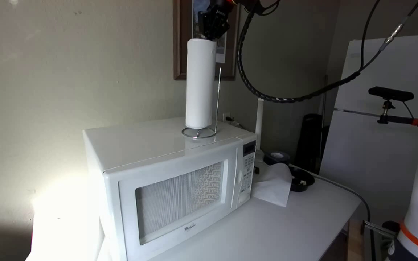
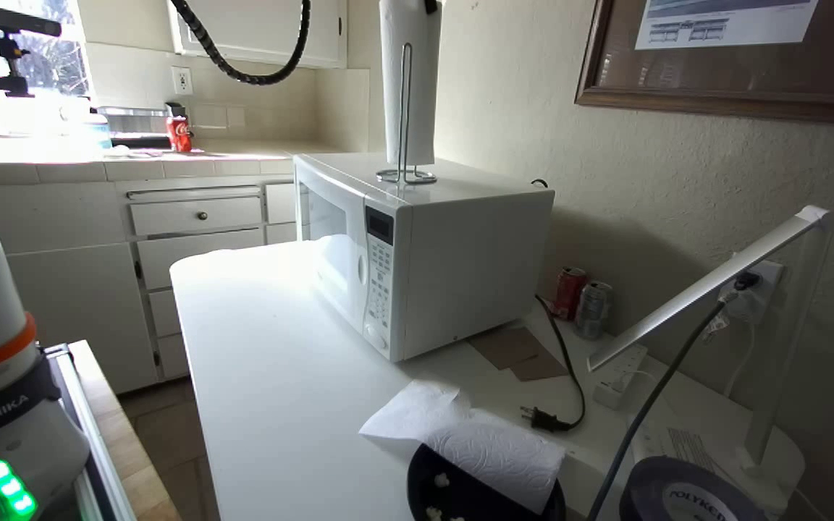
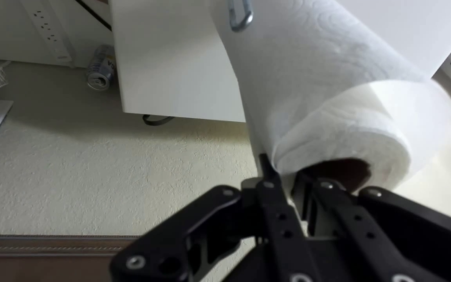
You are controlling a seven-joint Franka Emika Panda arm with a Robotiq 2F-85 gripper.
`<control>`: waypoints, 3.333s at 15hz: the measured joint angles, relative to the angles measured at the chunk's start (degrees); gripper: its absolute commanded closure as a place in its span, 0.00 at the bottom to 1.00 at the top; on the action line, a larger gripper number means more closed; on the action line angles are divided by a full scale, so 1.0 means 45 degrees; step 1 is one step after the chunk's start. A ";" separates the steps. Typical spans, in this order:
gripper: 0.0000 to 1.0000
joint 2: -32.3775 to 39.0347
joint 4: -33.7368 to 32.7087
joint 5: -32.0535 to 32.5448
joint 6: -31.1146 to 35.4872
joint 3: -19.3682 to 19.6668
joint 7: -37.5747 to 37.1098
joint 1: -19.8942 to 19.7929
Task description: Remove the paper towel roll from the silver stand.
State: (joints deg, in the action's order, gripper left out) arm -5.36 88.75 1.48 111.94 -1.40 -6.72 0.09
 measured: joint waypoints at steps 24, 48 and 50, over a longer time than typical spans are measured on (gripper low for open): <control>0.96 -0.0942 -0.2840 0.0937 -0.2332 -0.0562 0.0000 0.0112; 0.96 -0.2362 -0.3462 0.1426 -0.2126 -0.0551 -0.0004 0.0021; 0.96 -0.2472 -0.3527 0.1464 -0.2126 -0.0550 -0.0004 -0.0013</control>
State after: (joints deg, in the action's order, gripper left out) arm -16.48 72.88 8.07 102.37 -3.88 -6.73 0.03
